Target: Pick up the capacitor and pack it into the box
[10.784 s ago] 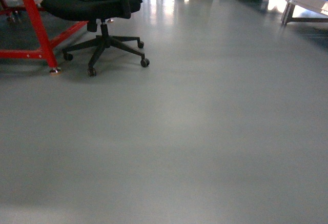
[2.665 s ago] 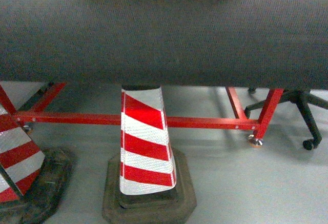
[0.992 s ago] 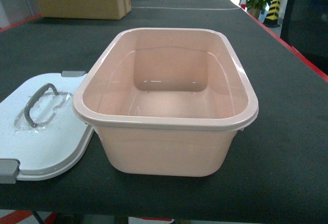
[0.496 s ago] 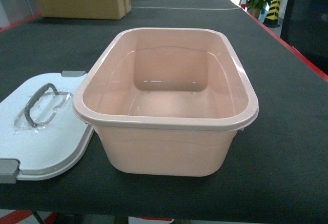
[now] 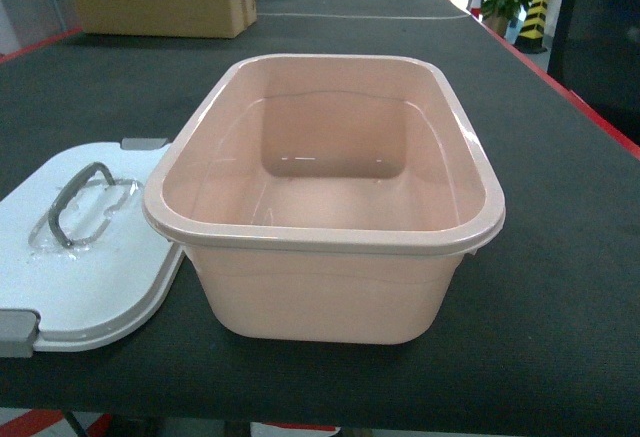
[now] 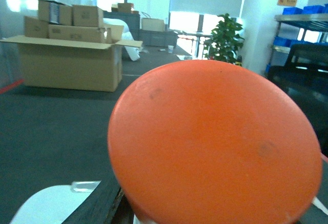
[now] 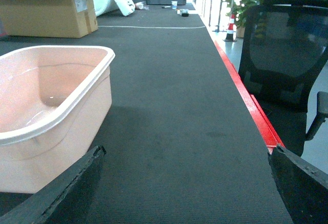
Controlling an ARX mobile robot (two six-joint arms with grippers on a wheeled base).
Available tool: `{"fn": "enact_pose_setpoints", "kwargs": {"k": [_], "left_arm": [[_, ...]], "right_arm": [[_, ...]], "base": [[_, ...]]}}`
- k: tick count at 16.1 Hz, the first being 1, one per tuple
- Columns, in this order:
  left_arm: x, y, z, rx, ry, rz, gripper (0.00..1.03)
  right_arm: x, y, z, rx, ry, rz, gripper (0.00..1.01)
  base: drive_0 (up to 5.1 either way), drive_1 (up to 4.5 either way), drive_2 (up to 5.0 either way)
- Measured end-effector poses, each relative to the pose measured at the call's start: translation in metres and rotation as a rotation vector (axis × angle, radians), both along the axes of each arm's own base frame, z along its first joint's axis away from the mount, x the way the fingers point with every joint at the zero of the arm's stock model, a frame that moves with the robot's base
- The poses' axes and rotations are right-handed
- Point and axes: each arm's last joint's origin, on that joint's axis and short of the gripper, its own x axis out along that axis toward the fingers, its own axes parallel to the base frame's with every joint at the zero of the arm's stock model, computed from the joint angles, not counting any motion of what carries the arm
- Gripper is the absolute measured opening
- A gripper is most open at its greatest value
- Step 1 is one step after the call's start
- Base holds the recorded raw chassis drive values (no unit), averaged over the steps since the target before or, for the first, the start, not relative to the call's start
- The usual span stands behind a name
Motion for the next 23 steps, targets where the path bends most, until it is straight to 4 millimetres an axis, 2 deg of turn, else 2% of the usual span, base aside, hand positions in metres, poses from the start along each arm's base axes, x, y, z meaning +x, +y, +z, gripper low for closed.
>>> {"fn": "enact_pose_setpoints", "kwargs": {"k": [1, 3, 5, 6, 7, 10, 13, 14, 15, 16, 17, 18, 20, 23], "left_arm": [[0.036, -0.023, 0.002, 0.014, 0.034, -0.029, 0.44], [0.093, -0.068, -0.016, 0.044, 0.167, -0.101, 0.44], [0.127, -0.102, -0.039, 0.071, 0.245, -0.130, 0.45], [0.137, -0.115, -0.053, 0.087, 0.273, -0.121, 0.71], [0.137, -0.113, -0.050, 0.081, 0.262, -0.114, 0.81], [0.138, -0.110, -0.047, 0.075, 0.249, -0.101, 1.00], [0.133, -0.087, -0.041, 0.084, 0.179, -0.113, 0.98], [0.125, -0.061, -0.032, 0.072, 0.151, -0.075, 0.98], [0.122, -0.016, -0.018, 0.052, 0.101, 0.009, 0.98], [0.120, 0.033, -0.019, 0.043, 0.106, 0.100, 0.98], [0.122, 0.061, -0.029, 0.046, 0.148, 0.159, 0.98], [0.126, 0.079, -0.039, 0.047, 0.185, 0.196, 0.98], [0.134, 0.103, -0.065, 0.051, 0.271, 0.224, 0.98], [0.147, 0.111, -0.111, 0.076, 0.406, 0.229, 0.98]], "right_arm": [[0.000, 0.000, 0.000, 0.000, 0.000, 0.000, 0.98], [0.000, 0.000, 0.000, 0.000, 0.000, 0.000, 0.98], [0.000, 0.000, 0.000, 0.000, 0.000, 0.000, 0.98], [0.000, 0.000, 0.000, 0.000, 0.000, 0.000, 0.98], [0.000, 0.000, 0.000, 0.000, 0.000, 0.000, 0.98], [0.000, 0.000, 0.000, 0.000, 0.000, 0.000, 0.98], [0.000, 0.000, 0.000, 0.000, 0.000, 0.000, 0.98], [0.000, 0.000, 0.000, 0.000, 0.000, 0.000, 0.98], [0.000, 0.000, 0.000, 0.000, 0.000, 0.000, 0.98], [0.000, 0.000, 0.000, 0.000, 0.000, 0.000, 0.98], [0.000, 0.000, 0.000, 0.000, 0.000, 0.000, 0.98], [0.000, 0.000, 0.000, 0.000, 0.000, 0.000, 0.98], [0.000, 0.000, 0.000, 0.000, 0.000, 0.000, 0.98], [0.000, 0.000, 0.000, 0.000, 0.000, 0.000, 0.98]], "base": [[0.0, 0.00, 0.0], [0.0, 0.00, 0.0], [0.0, 0.00, 0.0], [0.0, 0.00, 0.0], [0.0, 0.00, 0.0], [0.0, 0.00, 0.0], [0.0, 0.00, 0.0], [0.0, 0.00, 0.0], [0.0, 0.00, 0.0], [0.0, 0.00, 0.0], [0.0, 0.00, 0.0], [0.0, 0.00, 0.0], [0.0, 0.00, 0.0], [0.0, 0.00, 0.0]]}}
